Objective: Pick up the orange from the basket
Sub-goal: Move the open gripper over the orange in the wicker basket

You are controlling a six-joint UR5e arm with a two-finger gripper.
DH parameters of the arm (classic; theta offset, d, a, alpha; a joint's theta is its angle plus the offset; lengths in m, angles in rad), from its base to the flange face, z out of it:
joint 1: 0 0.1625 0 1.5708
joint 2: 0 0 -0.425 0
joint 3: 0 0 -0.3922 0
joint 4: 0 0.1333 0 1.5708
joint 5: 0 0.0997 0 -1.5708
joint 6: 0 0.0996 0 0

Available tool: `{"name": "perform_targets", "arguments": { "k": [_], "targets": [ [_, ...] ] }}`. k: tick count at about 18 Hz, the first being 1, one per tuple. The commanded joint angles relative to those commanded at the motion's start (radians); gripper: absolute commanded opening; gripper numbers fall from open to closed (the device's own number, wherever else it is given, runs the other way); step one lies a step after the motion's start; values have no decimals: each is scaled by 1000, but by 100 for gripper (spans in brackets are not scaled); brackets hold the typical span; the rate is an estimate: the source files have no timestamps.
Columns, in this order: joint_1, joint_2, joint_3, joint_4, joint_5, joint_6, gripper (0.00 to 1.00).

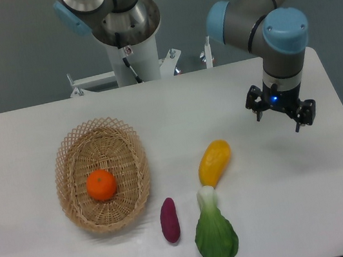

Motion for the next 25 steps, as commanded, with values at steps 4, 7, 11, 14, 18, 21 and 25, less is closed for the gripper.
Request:
{"name": "perform_targets", "arguments": {
  "k": [4,7,11,14,18,21,25],
  "targets": [
    [-2,2,2,5,-8,11,100],
    [-8,2,-2,6,-8,-4,100],
    [-35,11,-23,6,-14,-44,100],
    [-81,15,-31,5,-22,-170,100],
    [-142,20,-35,5,-31,-368,100],
    [-205,29,-34,3,-31,-499,100],
    [-307,31,-26,3,-51,-678,100]
  ]
}}
